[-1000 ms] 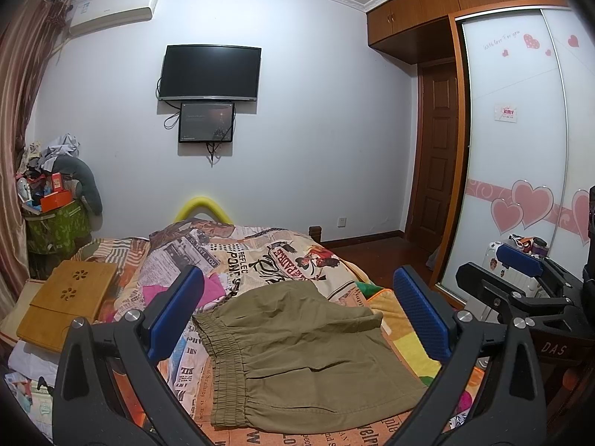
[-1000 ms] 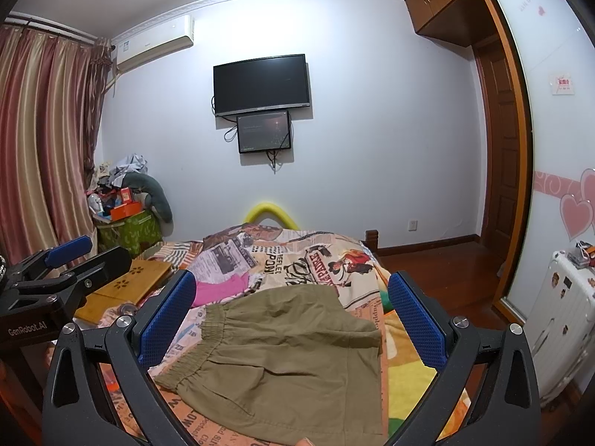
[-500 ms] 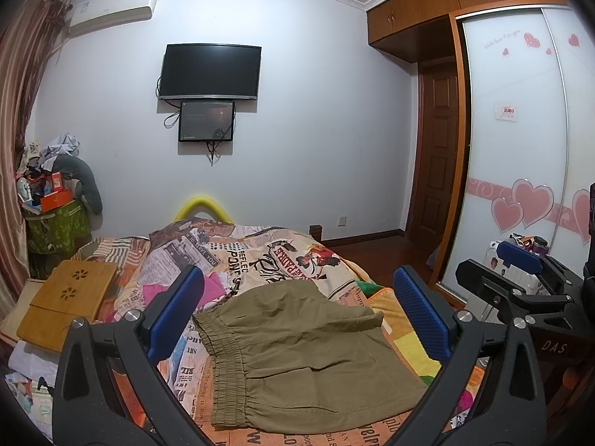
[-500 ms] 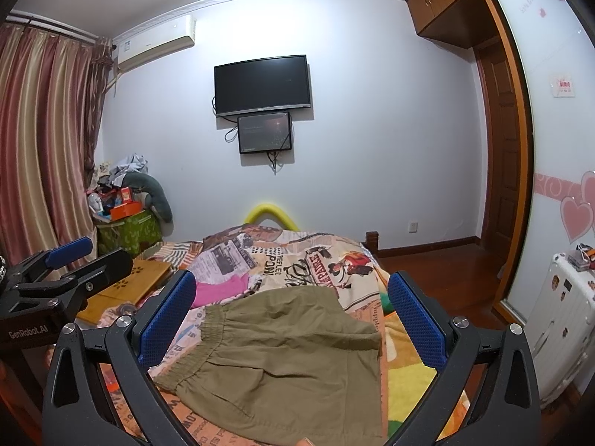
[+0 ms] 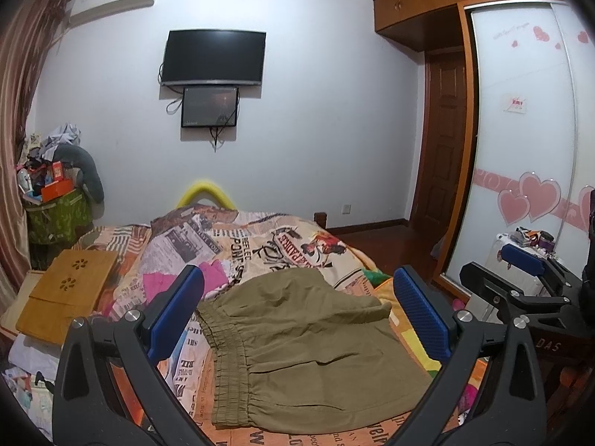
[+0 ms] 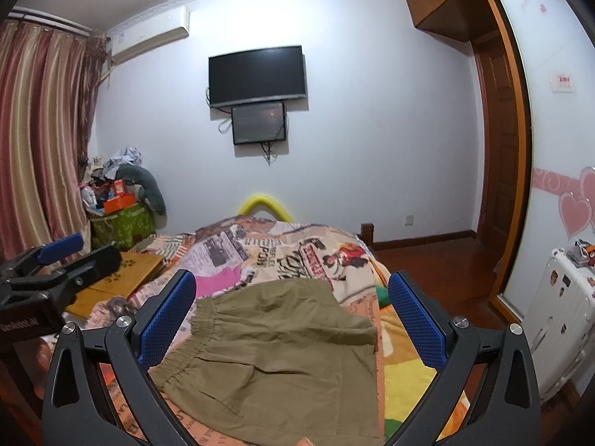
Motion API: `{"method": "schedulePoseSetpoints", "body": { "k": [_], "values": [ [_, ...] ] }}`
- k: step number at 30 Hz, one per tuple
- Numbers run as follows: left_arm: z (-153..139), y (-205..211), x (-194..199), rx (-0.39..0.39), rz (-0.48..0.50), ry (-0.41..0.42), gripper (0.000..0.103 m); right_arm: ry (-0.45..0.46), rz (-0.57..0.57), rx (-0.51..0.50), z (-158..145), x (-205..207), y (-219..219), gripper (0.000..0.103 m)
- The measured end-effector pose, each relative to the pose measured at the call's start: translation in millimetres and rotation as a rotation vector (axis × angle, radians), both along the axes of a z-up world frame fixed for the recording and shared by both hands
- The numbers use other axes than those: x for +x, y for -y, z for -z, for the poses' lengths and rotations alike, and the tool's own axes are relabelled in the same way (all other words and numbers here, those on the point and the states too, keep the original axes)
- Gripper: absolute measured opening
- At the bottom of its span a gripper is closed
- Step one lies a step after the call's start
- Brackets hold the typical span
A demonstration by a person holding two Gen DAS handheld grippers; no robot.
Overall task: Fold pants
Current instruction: 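Lower the right gripper onto the pants leg hem and close it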
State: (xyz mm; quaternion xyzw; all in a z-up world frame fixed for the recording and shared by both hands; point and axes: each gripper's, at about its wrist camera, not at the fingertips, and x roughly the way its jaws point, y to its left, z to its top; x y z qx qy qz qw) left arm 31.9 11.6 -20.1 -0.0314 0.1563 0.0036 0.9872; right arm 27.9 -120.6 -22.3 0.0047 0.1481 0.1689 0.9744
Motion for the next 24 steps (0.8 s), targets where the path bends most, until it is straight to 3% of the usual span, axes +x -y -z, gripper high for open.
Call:
{"method": "schedulePoseSetpoints", "body": {
  "k": [9, 19, 24],
  "values": [
    [42.7, -20.8, 51.5, 0.032, -0.063, -0.149, 0.103, -0.202, 0.046, -0.003, 46.1, 47.7, 16.9, 0.103],
    [109.1, -68.2, 118.1, 0.009, -0.115, -0.366, 0.103, -0.382, 0.126, -0.065, 99.8, 97.7, 47.8, 0.103],
    [139.4, -95.7, 144.4, -0.038, -0.111, -0.470, 0.103, -0.493, 0.131, -0.038, 119.9, 122.6, 57.8, 0.102]
  ]
}}
